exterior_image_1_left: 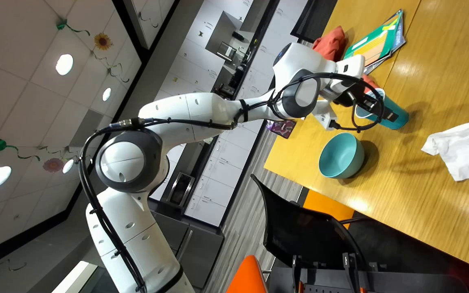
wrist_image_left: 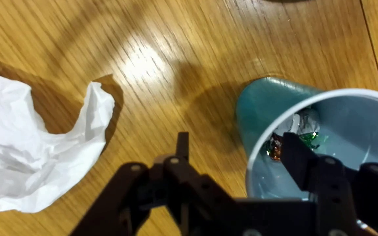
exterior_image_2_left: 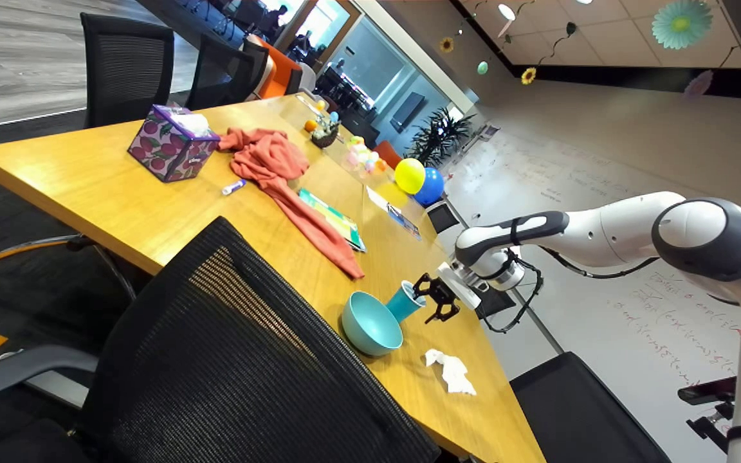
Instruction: Pour the contents of the cup into the bowl
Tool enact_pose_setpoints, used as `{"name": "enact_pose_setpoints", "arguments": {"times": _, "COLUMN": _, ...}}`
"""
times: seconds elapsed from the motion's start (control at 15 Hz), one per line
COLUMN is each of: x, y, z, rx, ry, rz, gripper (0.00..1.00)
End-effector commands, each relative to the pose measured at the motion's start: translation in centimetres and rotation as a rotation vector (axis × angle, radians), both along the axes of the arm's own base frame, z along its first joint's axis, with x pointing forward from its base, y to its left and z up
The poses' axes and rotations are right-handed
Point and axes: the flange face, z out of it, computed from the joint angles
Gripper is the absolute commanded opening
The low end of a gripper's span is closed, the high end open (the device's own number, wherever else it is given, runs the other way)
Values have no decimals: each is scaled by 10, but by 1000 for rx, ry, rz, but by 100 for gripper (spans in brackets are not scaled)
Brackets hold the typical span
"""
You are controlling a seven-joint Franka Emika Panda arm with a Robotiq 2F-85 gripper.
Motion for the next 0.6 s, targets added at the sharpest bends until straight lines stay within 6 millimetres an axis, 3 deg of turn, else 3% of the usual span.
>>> {"name": "enact_pose_setpoints", "arguments": {"times": 0.0, "x": 8, "y": -8, "z": -5, "rx": -10, "ry": -19, "rz": -13, "gripper": 42}}
{"name": "enact_pose_setpoints", "arguments": {"times": 0.33, "x": 12, "y": -7, "z": -5, "rx": -16, "ry": -26, "rz": -4, "gripper": 5}}
{"name": "enact_pose_setpoints", "arguments": {"times": 0.4, "x": 13, "y": -7, "z": -4, "rx": -17, "ry": -28, "rz": -2, "gripper": 0}}
{"name": "enact_pose_setpoints", "arguments": {"times": 0.53, "x": 14, "y": -5, "z": -1, "rx": -17, "ry": -34, "rz": 4, "gripper": 0}}
